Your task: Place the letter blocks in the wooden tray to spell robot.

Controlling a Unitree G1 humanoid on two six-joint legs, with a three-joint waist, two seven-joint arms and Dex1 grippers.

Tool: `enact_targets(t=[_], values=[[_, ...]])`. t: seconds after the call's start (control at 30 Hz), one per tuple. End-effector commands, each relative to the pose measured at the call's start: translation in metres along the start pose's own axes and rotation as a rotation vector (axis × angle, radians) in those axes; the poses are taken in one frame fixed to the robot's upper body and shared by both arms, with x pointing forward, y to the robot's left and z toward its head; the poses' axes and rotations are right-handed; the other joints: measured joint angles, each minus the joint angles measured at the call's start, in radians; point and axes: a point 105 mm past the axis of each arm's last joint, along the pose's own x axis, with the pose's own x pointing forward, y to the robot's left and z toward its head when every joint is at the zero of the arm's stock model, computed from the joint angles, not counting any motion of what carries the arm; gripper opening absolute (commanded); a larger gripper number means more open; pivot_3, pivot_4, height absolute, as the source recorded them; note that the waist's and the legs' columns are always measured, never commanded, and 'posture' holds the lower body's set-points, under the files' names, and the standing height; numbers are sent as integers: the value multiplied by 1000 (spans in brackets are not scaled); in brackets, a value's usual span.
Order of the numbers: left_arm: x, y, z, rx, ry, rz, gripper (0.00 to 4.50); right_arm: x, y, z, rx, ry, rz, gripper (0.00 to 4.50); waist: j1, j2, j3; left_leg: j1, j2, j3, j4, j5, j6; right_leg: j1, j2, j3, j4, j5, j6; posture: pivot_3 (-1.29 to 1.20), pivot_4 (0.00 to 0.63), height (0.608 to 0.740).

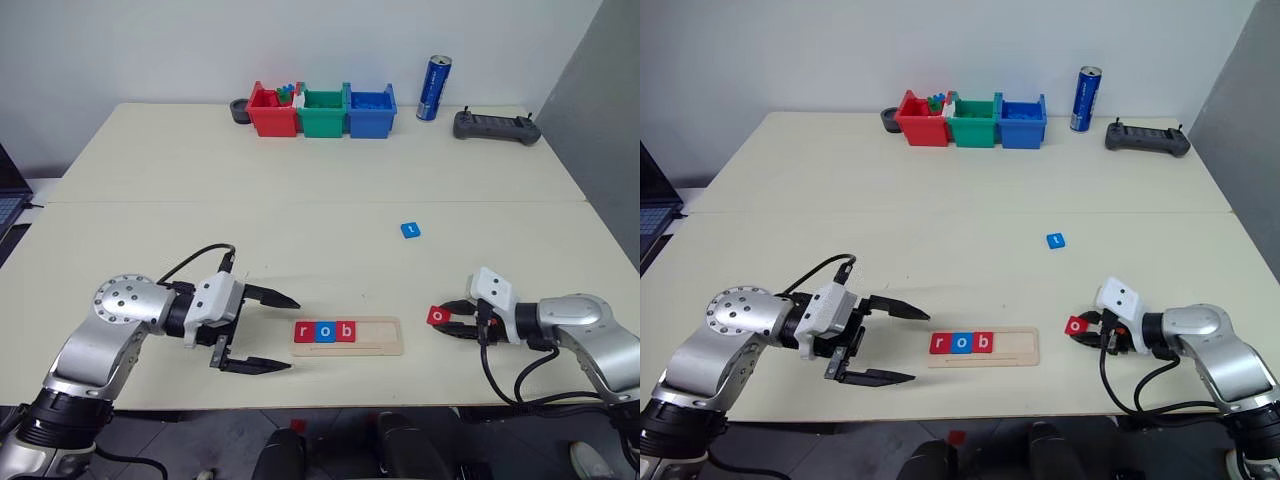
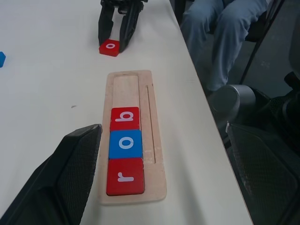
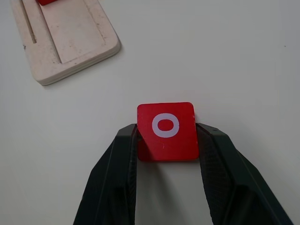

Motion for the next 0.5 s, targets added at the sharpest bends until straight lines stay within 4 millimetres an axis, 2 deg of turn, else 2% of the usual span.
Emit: enact_targets(t=[0.03,0.27,0.5], values=[[-5,5,12,42,-19,26,4500,0,7,22,-85,-34,23,1451,0,0,0,0,0,0,0,0,0,0,0,0,0,0,0,0,150,740],[-12,2,-4,8,-6,41,4500,6,32,55,-175,-67,117,1451,0,0,0,0,0,0,0,0,0,0,0,0,0,0,0,0,150,740],[-15,-2,-15,7,10,19,4500,25,50,69,-221,-68,174,1451,1,0,0,-1,0,-1,0,0,0,0,0,0,0,0,0,0,150,740]])
